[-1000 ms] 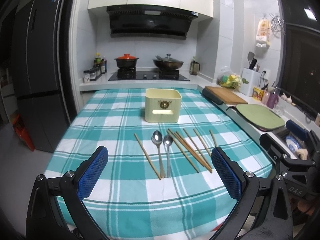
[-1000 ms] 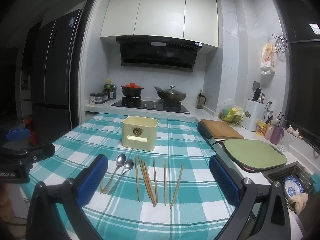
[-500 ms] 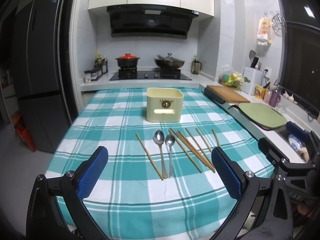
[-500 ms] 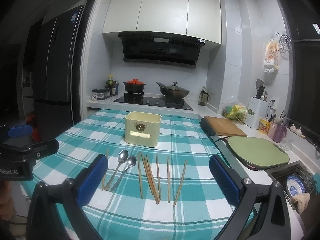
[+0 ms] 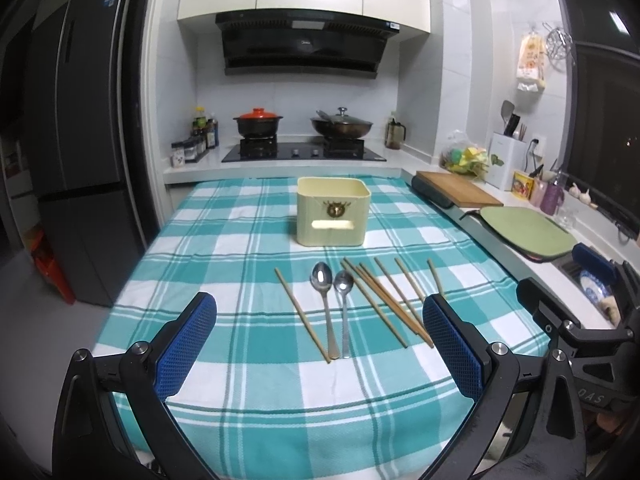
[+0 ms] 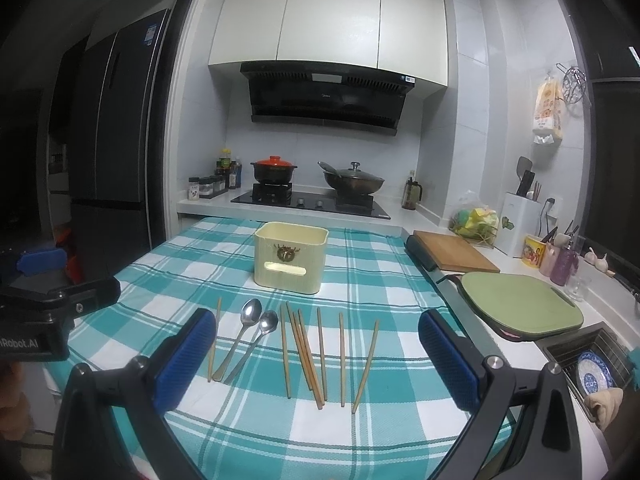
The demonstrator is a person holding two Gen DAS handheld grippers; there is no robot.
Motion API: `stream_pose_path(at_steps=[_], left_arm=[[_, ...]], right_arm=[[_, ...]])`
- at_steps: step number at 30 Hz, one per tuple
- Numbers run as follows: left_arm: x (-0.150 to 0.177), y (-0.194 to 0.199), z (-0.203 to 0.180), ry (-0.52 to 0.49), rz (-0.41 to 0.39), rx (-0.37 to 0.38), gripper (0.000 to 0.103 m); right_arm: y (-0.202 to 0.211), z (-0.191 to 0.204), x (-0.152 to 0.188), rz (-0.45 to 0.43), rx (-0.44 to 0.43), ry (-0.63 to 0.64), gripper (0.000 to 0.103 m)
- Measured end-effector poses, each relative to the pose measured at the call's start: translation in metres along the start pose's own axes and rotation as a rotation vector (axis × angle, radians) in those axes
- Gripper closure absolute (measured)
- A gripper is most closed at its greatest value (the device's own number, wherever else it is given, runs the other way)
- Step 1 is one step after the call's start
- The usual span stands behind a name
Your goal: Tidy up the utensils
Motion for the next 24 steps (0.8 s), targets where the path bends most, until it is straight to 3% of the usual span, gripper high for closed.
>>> stream_pose_path(at_steps=[24], left_arm=[[0.001, -0.016, -0.002, -0.011, 0.033, 0.002, 0.0]], right_arm=[[-0.008, 0.0, 0.002, 0.024, 0.001, -0.005, 0.0]])
Point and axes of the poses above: each gripper's, at about its wrist camera, not at the fingertips, and y roughly against the way its jaws point, z to its left, x to its underside, the point moved 10 cm from there along -y, roughly the way its jaws point, and after that the axes turned 14 degrees about z, right-handed, at the moved point
